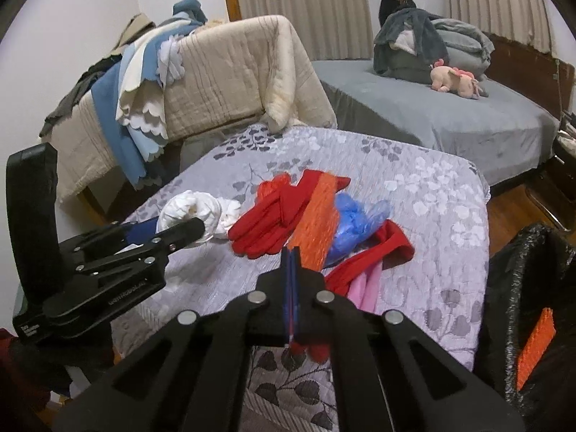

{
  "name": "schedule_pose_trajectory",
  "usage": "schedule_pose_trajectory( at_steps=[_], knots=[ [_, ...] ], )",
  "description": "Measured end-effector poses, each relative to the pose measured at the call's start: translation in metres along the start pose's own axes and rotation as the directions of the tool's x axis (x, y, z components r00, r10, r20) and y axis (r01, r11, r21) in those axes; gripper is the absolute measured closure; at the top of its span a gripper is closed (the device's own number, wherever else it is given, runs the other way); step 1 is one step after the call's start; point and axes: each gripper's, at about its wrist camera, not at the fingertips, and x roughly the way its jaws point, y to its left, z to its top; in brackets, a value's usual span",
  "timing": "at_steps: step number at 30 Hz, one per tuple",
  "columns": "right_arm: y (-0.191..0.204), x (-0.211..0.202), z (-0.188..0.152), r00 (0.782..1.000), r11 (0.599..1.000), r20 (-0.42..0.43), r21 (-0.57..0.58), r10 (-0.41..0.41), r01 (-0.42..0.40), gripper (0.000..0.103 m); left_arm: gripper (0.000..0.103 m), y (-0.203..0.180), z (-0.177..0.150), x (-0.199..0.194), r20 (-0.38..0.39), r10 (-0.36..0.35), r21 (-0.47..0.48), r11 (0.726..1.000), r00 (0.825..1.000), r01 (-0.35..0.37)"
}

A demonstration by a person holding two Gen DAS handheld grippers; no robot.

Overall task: Collect trash
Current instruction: 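Grasp the orange foam net with the right tool while the left tool holds the tissue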

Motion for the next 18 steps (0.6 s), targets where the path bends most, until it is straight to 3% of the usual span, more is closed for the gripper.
schedule_pose_trajectory(
  at_steps=[9, 13, 16, 18],
  knots=[
    [-0.015, -0.017, 0.003, 0.999, 0.999, 0.027, 0.024, -0.026, 0.026, 0.1, 0.069, -0.027, 0.011, -0.006, 0.021, -0.035, 0.022, 0.999, 0.999, 0.034],
    [-0.012, -0.007, -0.005, 1.0, 0.999, -0.001, 0.017, -0.029, 0.029, 0.099, 0.069, -0.019, 0.003, -0.002, 0.0, -0.01, 0.011, 1.0, 1.0, 0.01],
    [-0.008, 0.004, -0.01, 0.999, 1.0, -0.024, 0.009, -0.024, 0.024, 0.091, 0.069, -0.006, -0.005, -0.003, -0.008, 0.021, 0.003, 1.0, 1.0, -0.021],
    [-0.005, 0.011, -0.012, 0.999, 1.0, -0.03, 0.011, -0.017, 0.017, 0.079, 0.069, 0.003, -0.008, -0.004, -0.011, 0.042, 0.003, 0.999, 0.999, -0.042]
  ],
)
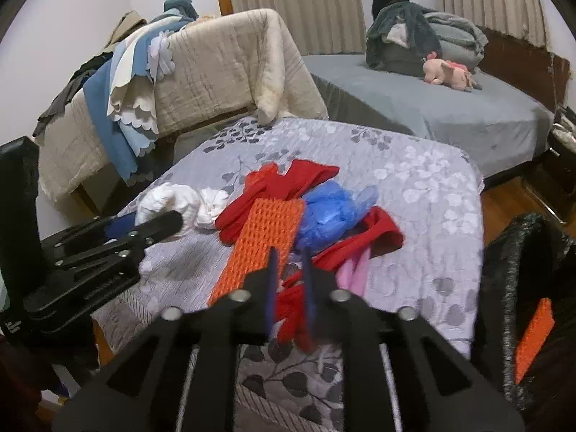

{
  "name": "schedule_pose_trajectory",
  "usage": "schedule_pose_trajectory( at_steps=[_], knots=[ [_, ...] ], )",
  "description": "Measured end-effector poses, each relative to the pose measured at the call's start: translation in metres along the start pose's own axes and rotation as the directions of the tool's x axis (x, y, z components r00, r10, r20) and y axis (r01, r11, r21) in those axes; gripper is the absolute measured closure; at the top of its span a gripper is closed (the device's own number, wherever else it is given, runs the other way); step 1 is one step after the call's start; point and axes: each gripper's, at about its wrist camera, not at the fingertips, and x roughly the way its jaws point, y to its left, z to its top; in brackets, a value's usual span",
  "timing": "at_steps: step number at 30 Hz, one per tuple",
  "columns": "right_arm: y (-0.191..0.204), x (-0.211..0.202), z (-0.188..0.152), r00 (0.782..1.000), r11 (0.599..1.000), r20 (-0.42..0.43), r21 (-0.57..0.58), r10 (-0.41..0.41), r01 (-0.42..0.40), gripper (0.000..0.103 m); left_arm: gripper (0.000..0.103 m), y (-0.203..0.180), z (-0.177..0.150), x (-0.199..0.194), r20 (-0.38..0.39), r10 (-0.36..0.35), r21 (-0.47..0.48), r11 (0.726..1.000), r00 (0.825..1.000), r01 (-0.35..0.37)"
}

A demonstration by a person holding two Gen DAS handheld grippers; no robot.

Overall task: Collect trash
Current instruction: 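Grasp the orange foam net with the right tool while the left tool holds the tissue, then carry the white tissue and orange net over the black bin with both tools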

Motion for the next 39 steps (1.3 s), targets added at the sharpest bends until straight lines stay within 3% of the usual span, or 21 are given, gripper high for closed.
schedule_pose_trajectory(
  at_steps=[5, 18, 19, 22, 30, 39],
  knots=[
    [0.008, 0.024, -0.005, 0.999, 1.0, -0.033, -0.019, 0.003, -0.004, 0.07, 0.069, 0.018, -0.008, 0.003, -0.007, 0.031, -0.013, 0.999, 0.999, -0.031],
    [0.009, 0.078, -0.004, 0.994, 0.999, -0.11, -0.048, -0.011, 0.005, 0.071, 0.069, 0.037, -0.017, 0.02, -0.028, 0.05, -0.034, 0.998, 0.998, -0.051],
    [0.009, 0.081, -0.004, 0.993, 0.999, -0.121, -0.05, -0.005, -0.001, 0.071, 0.069, 0.038, -0.017, 0.021, -0.029, 0.052, -0.035, 0.998, 0.998, -0.053],
    [0.012, 0.085, -0.003, 0.991, 0.998, -0.135, -0.061, 0.019, -0.027, 0.09, 0.069, 0.04, -0.016, 0.023, -0.033, 0.054, -0.038, 0.998, 0.998, -0.055],
    [0.019, 0.06, 0.011, 0.994, 0.995, -0.073, -0.059, 0.075, -0.08, 0.093, 0.069, 0.036, -0.009, 0.02, -0.02, 0.05, -0.03, 0.998, 0.999, -0.05],
    [0.005, 0.013, 0.031, 0.998, 0.998, 0.028, -0.04, 0.054, -0.053, 0.093, 0.069, 0.013, 0.011, 0.005, 0.025, 0.015, -0.021, 1.0, 1.0, -0.015]
  ],
)
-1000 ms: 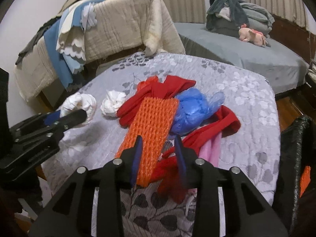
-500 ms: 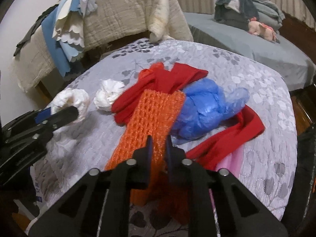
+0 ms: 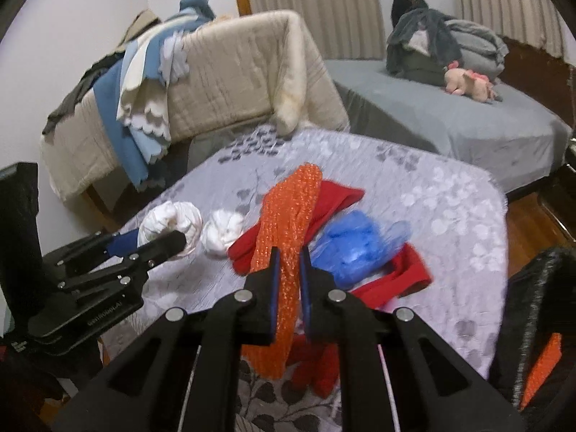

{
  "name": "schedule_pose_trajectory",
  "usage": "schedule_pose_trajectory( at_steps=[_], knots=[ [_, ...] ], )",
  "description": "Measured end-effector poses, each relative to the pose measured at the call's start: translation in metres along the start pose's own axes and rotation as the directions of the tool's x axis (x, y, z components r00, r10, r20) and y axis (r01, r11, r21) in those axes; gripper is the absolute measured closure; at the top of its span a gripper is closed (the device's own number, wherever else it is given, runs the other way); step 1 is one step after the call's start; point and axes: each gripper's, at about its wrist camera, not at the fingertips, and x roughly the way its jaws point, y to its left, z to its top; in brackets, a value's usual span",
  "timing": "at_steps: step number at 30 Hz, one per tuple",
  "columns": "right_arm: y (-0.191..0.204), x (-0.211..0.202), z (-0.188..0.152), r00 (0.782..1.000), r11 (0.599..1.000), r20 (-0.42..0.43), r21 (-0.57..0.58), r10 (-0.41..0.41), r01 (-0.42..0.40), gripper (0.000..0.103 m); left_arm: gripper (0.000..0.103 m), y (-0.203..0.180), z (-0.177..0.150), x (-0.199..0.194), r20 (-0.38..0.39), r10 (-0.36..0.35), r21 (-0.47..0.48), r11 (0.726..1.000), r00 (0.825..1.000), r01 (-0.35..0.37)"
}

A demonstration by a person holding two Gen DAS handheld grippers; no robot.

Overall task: Collect trash
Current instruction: 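Carry the white tissue and orange net over the black bin with both tools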

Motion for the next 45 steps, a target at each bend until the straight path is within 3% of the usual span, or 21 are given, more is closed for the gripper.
schedule_pose_trajectory(
  at_steps=[11, 20, 25, 33, 39, 45],
  knots=[
    [-0.047, -0.06, 0.002, 0.991, 0.993, 0.08, 0.066, -0.104, 0.099, 0.094, 0.069, -0.059, 0.02, -0.011, 0.039, -0.094, 0.06, 0.994, 0.995, 0.092],
    [-0.107, -0.111, -0.016, 0.963, 0.961, 0.108, 0.158, -0.246, 0.227, 0.093, 0.069, -0.128, 0.028, -0.005, 0.019, -0.224, 0.128, 0.967, 0.974, 0.22],
    [-0.142, -0.138, -0.034, 0.939, 0.928, 0.104, 0.221, -0.329, 0.3, 0.093, 0.069, -0.173, 0.028, 0.001, -0.006, -0.303, 0.176, 0.938, 0.953, 0.299],
    [-0.206, -0.185, -0.075, 0.878, 0.84, 0.066, 0.332, -0.474, 0.429, 0.093, 0.069, -0.245, 0.026, 0.013, -0.054, -0.425, 0.236, 0.874, 0.904, 0.425],
    [-0.235, -0.201, -0.099, 0.847, 0.792, 0.029, 0.373, -0.531, 0.484, 0.093, 0.069, -0.296, 0.019, 0.024, -0.102, -0.496, 0.265, 0.822, 0.862, 0.505],
    [-0.255, -0.209, -0.116, 0.824, 0.756, -0.004, 0.396, -0.566, 0.522, 0.093, 0.069, -0.341, 0.011, 0.037, -0.143, -0.536, 0.294, 0.78, 0.832, 0.552]
  ],
)
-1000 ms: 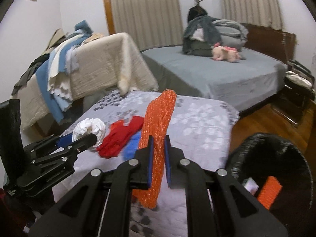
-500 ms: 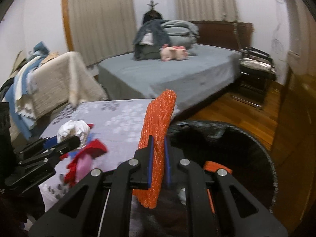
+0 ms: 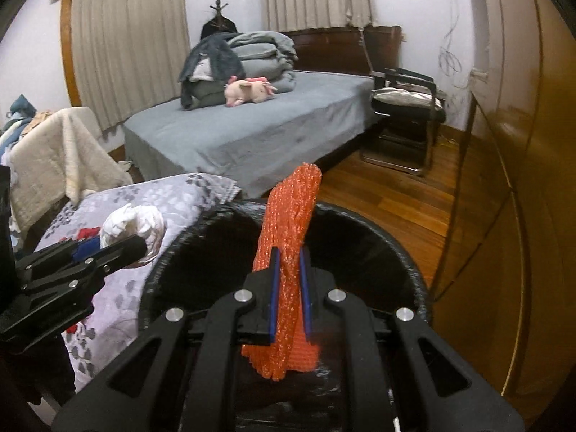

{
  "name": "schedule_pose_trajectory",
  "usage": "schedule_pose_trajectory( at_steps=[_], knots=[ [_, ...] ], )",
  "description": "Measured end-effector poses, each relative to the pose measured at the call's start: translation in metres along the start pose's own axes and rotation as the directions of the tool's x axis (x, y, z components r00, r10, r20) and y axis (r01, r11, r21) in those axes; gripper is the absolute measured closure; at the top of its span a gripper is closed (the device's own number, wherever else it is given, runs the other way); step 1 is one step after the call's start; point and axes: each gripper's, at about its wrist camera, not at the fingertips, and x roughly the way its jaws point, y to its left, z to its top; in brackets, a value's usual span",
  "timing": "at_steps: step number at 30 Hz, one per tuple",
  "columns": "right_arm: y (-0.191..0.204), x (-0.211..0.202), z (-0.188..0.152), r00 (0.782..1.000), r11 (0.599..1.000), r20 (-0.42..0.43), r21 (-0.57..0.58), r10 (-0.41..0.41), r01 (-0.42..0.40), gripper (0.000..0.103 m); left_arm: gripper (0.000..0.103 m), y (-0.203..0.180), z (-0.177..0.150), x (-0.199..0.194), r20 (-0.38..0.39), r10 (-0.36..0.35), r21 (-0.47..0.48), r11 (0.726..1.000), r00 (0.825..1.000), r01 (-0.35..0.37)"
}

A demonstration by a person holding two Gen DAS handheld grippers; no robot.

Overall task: Collect trash
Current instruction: 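Carry the white tissue and orange net over the black bin with both tools, then open both tools to drop the tissue and orange net into the bin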

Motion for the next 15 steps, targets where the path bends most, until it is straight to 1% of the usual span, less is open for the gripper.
schedule_pose_trajectory(
  at_steps=[9, 12, 15],
  knots=[
    [-0.028, 0.012, -0.011, 0.998, 0.999, -0.038, 0.028, -0.043, 0.044, 0.092, 0.068, -0.022, -0.003, 0.042, -0.058, -0.048, 0.029, 0.998, 0.997, 0.05],
    [-0.033, 0.016, -0.013, 0.997, 0.998, -0.053, 0.034, -0.052, 0.054, 0.09, 0.06, -0.024, -0.007, 0.048, -0.078, -0.061, 0.028, 0.998, 0.995, 0.064],
    [-0.036, 0.021, -0.017, 0.996, 0.997, -0.077, 0.047, -0.054, 0.058, 0.087, 0.049, -0.023, -0.009, 0.046, -0.079, -0.067, 0.03, 0.997, 0.995, 0.07]
  ],
)
